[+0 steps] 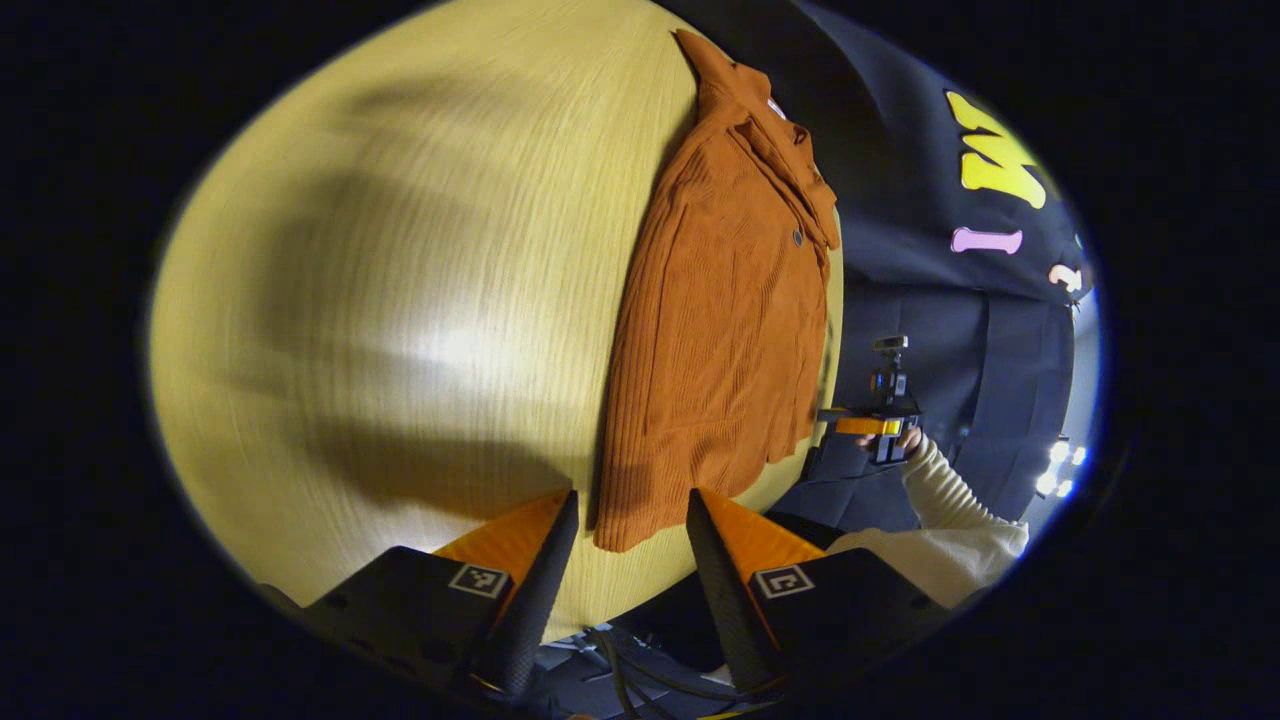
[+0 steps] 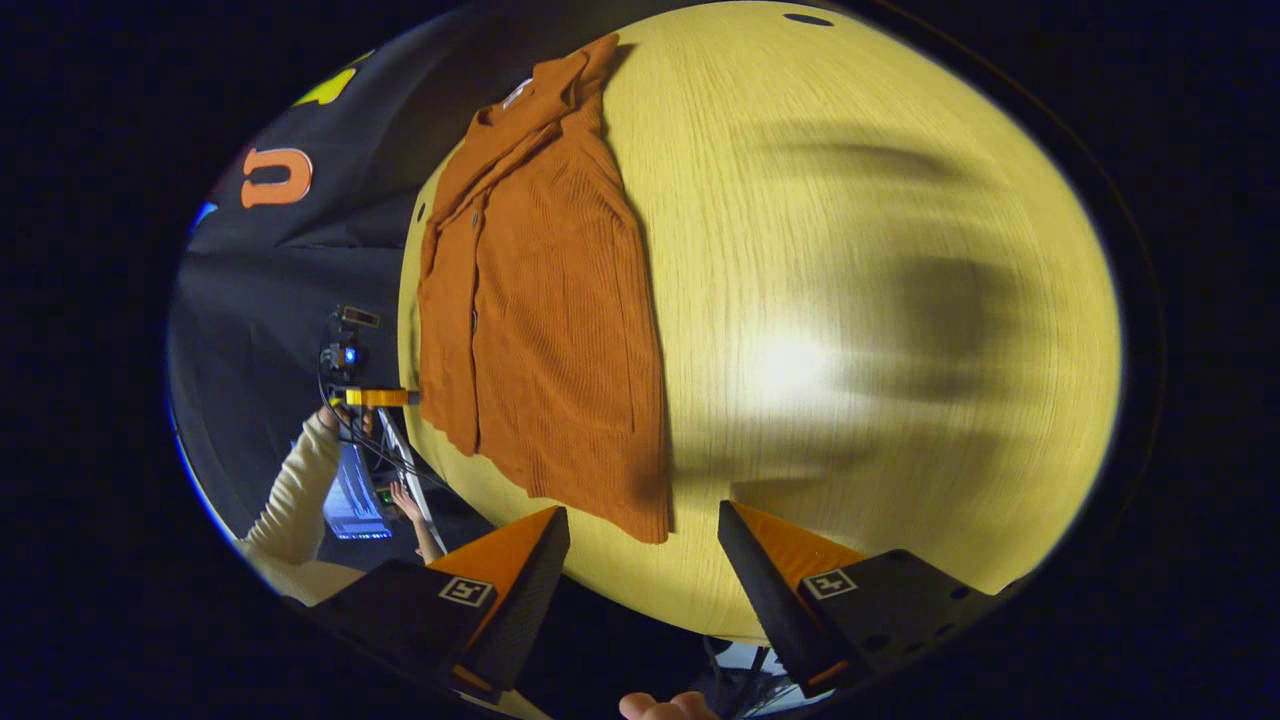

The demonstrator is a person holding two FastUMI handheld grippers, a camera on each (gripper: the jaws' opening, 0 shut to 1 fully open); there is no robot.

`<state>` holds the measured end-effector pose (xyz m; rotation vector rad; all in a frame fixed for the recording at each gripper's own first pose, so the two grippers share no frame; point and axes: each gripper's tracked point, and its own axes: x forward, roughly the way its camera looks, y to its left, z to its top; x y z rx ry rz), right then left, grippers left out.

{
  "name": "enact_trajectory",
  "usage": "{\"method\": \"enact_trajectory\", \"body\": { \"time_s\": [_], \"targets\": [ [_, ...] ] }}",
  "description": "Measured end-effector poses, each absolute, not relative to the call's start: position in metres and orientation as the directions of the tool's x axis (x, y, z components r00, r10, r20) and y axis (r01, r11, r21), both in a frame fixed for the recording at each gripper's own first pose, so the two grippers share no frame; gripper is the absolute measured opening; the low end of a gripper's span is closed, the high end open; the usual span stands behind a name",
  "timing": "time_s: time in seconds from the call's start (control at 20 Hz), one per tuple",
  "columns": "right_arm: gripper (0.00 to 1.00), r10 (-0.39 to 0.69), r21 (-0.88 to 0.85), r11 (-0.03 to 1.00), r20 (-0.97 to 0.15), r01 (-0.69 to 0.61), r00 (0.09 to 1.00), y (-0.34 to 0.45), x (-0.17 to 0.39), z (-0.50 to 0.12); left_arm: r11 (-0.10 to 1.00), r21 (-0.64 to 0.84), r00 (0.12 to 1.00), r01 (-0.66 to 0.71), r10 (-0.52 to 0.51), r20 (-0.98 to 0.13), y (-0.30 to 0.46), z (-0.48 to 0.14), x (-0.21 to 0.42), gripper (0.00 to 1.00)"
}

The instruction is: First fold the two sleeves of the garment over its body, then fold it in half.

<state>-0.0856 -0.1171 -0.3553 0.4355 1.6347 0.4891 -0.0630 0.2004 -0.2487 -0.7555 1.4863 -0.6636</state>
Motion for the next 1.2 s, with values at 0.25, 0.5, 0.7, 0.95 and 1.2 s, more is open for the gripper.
{"method": "enact_trajectory", "body": {
  "time_s": [0.25, 0.5, 0.7, 0.95, 1.2],
  "targets": [
    [0.96, 0.571, 0.576, 0.817, -0.811, -0.005, -0.127, -0.103, -0.085, -0.365, 0.588, -0.807, -0.029, -0.049, -0.809, -0.588, 0.195, -0.239, -0.063, 0.73],
    [0.92, 0.650, 0.649, 0.759, -0.752, 0.056, -0.105, -0.088, -0.083, -0.365, 0.600, -0.800, -0.046, -0.003, -0.800, -0.599, 0.195, -0.240, -0.063, 0.73],
    [0.88, 0.683, 0.679, 0.730, -0.723, 0.076, -0.101, -0.067, -0.084, -0.366, 0.575, -0.817, -0.032, 0.036, -0.817, -0.576, 0.191, -0.238, -0.059, 0.73],
    [0.76, 0.673, 0.666, 0.740, -0.732, 0.096, -0.105, -0.047, -0.080, -0.377, 0.528, -0.849, -0.012, -0.004, -0.849, -0.528, 0.165, -0.230, -0.058, 0.72],
    [0.26, 0.630, 0.620, 0.776, -0.771, 0.115, -0.094, -0.043, -0.081, -0.388, 0.609, -0.791, 0.060, -0.063, -0.789, -0.612, 0.133, -0.232, -0.060, 0.36]
  ]
}}
